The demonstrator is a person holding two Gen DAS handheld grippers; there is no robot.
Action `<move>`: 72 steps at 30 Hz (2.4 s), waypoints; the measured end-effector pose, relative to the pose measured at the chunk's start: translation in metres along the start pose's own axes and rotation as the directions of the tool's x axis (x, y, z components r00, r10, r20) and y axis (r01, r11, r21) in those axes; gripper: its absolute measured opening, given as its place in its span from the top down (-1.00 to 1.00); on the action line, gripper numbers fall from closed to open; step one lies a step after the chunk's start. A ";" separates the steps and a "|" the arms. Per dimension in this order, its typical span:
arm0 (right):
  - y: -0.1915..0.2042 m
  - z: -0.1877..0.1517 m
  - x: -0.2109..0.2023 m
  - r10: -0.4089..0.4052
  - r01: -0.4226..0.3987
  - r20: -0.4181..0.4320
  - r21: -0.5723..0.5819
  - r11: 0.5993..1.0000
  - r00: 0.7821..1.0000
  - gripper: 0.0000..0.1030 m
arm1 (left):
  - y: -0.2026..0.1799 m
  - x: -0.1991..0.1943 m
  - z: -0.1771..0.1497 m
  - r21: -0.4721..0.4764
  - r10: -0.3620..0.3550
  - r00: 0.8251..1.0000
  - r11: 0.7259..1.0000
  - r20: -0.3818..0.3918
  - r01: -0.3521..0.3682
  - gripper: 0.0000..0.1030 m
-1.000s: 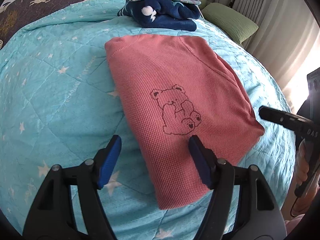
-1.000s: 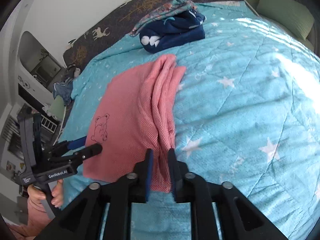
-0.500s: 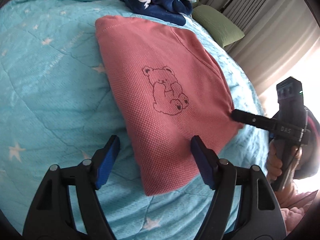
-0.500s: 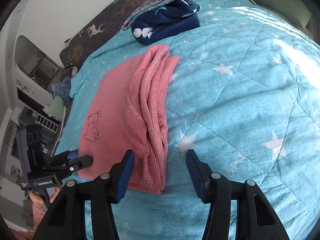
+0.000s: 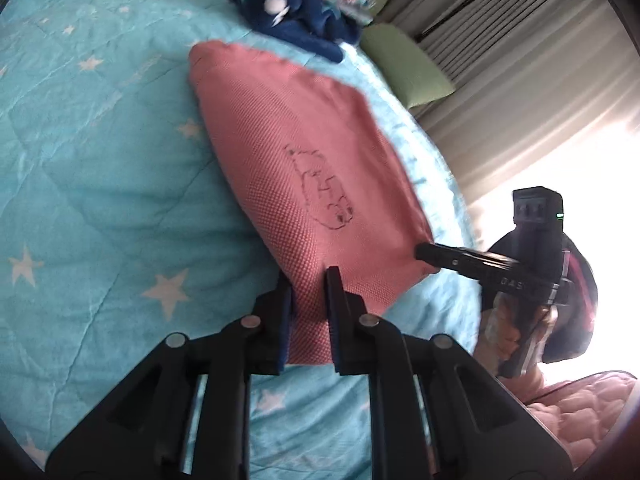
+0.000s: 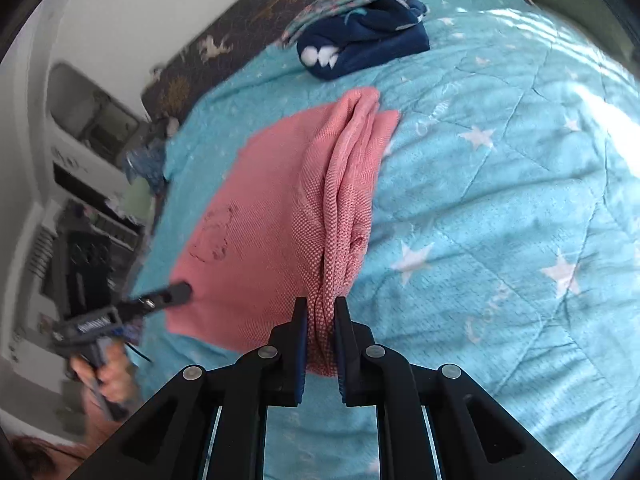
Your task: Fold small clothes
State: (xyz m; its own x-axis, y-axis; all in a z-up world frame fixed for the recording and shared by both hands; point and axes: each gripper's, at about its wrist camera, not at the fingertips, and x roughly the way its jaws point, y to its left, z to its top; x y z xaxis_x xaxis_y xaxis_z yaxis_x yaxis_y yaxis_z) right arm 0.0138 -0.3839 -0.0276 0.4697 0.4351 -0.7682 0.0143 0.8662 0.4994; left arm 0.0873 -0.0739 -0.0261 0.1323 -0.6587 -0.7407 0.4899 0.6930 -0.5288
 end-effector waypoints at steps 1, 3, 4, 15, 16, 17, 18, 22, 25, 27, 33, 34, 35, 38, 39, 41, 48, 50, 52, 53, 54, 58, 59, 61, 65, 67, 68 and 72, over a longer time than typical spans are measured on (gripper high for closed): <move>0.000 -0.002 0.003 -0.013 0.013 -0.009 -0.003 1.000 1.000 0.72 | 0.002 0.004 -0.002 -0.009 0.016 1.000 1.000 -0.010 -0.016 0.66; -0.004 -0.006 0.001 0.002 -0.002 -0.002 0.017 1.000 1.000 0.66 | 0.003 0.006 -0.004 -0.020 0.026 1.000 0.999 -0.009 -0.026 0.62; -0.006 -0.006 -0.001 0.014 -0.014 0.004 0.030 0.999 1.000 0.64 | 0.003 0.005 -0.005 -0.018 0.029 1.000 0.999 -0.005 -0.029 0.55; -0.015 -0.002 -0.012 0.059 -0.062 0.030 0.087 0.994 0.998 0.49 | -0.020 -0.006 -0.022 0.114 0.154 0.988 0.982 0.003 -0.153 -0.24; -0.012 -0.001 -0.010 0.064 -0.066 0.022 0.080 0.995 0.998 0.45 | -0.025 -0.003 -0.024 0.145 0.173 0.985 0.975 -0.002 -0.171 -0.28; -0.008 -0.001 -0.007 0.061 -0.062 0.013 0.064 0.996 0.998 0.44 | -0.027 0.001 -0.025 0.163 0.187 0.982 0.969 -0.007 -0.183 -0.28; -0.006 -0.002 -0.007 0.050 -0.051 0.014 0.050 0.997 0.999 0.50 | -0.028 0.006 -0.025 0.175 0.200 0.980 0.965 -0.016 -0.194 -0.28; 0.004 -0.001 -0.018 0.026 -0.028 0.051 0.031 0.999 0.998 0.86 | -0.020 0.011 -0.023 0.158 0.238 0.971 0.960 -0.023 -0.232 0.12; 0.000 -0.001 -0.028 0.115 -0.118 0.039 0.084 0.989 0.993 0.88 | -0.014 -0.001 -0.023 0.134 0.224 0.975 0.966 -0.012 -0.220 0.24; -0.001 -0.005 -0.029 0.149 -0.149 0.016 0.090 0.985 0.989 0.88 | -0.012 -0.009 -0.025 0.133 0.236 0.972 0.963 0.004 -0.235 0.25; -0.012 -0.018 -0.003 -0.060 0.064 -0.068 0.059 0.996 0.996 0.82 | -0.008 -0.012 -0.036 0.118 0.230 0.973 0.967 -0.017 -0.226 0.25; -0.015 -0.018 -0.003 -0.060 0.064 -0.067 0.068 0.996 0.996 0.82 | -0.009 -0.013 -0.036 0.117 0.222 0.975 0.969 -0.016 -0.218 0.25; -0.019 -0.017 -0.007 -0.047 0.052 -0.057 0.086 0.995 0.997 0.80 | -0.010 -0.015 -0.035 0.113 0.207 0.978 0.972 -0.016 -0.204 0.24; -0.018 -0.007 -0.032 -0.061 0.057 0.056 0.073 0.996 0.997 0.58 | -0.011 -0.026 -0.027 0.091 0.151 0.988 0.984 0.021 -0.152 -0.10; -0.015 -0.003 -0.039 -0.074 0.069 0.095 0.055 0.996 0.993 0.38 | -0.014 -0.029 -0.022 0.087 0.147 0.988 0.985 0.051 -0.151 -0.17; -0.003 0.003 -0.054 -0.099 0.101 0.189 0.001 0.995 0.977 0.11 | -0.014 -0.033 -0.011 0.079 0.162 0.982 0.982 0.094 -0.170 -0.23; 0.017 0.020 -0.061 -0.077 0.117 0.477 -0.055 0.992 0.876 -1.00 | 0.001 -0.001 0.028 0.050 0.232 0.970 0.971 0.076 -0.236 -0.56; -0.007 0.036 -0.040 0.068 -0.102 0.378 0.070 0.992 0.923 -1.00 | 0.011 0.010 0.037 0.008 0.200 0.979 0.980 0.041 -0.201 -0.56; -0.027 0.048 -0.013 0.197 -0.242 0.243 0.174 0.954 0.950 -0.93 | 0.020 0.016 0.044 -0.035 0.149 0.988 0.988 0.033 -0.148 -0.56; -0.033 0.052 -0.002 0.239 -0.277 0.202 0.190 0.942 0.950 -0.83 | 0.024 0.018 0.047 -0.052 0.127 0.991 0.991 0.032 -0.125 -0.56; -0.033 0.056 0.006 0.237 -0.272 0.185 0.197 0.942 0.954 -0.81 | 0.026 0.020 0.049 -0.065 0.110 0.993 0.992 0.036 -0.107 -0.56; -0.039 0.066 0.028 0.224 -0.241 0.109 0.188 0.952 0.969 -0.78 | 0.029 0.027 0.058 -0.064 0.074 0.997 0.995 0.037 -0.072 -0.55; -0.039 0.069 0.035 0.238 -0.249 0.083 0.193 0.949 0.968 -0.75 | 0.028 0.029 0.060 -0.058 0.071 0.997 0.996 0.039 -0.069 -0.55; -0.038 0.075 0.046 0.266 -0.268 0.040 0.186 0.945 0.963 -0.74 | 0.028 0.032 0.066 -0.046 0.062 0.997 0.997 0.048 -0.060 -0.55; -0.027 0.091 0.063 0.280 -0.277 -0.010 0.118 0.954 0.960 -0.73 | 0.032 0.041 0.071 -0.029 0.040 0.997 0.999 0.067 -0.038 -0.55; -0.023 0.096 0.066 0.264 -0.260 -0.027 0.088 0.961 0.964 -0.73 | 0.030 0.044 0.073 -0.003 0.049 0.995 0.999 0.089 -0.049 -0.56; -0.017 0.099 0.069 0.256 -0.254 -0.038 0.053 0.966 0.966 -0.73 | 0.029 0.046 0.074 0.018 0.057 0.994 0.998 0.094 -0.059 -0.57; -0.006 0.104 0.080 0.232 -0.232 -0.064 0.004 0.973 0.971 -0.74 | 0.025 0.056 0.082 0.057 0.053 0.995 0.997 0.082 -0.058 -0.77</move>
State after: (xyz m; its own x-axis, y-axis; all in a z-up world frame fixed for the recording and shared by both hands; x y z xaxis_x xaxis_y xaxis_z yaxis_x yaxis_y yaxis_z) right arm 0.1432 -0.3804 -0.0501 0.4023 0.6389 -0.6557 -0.0917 0.7407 0.6655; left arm 0.1771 -0.1177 -0.0471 0.2286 -0.6425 -0.7314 0.5296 0.7125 -0.4604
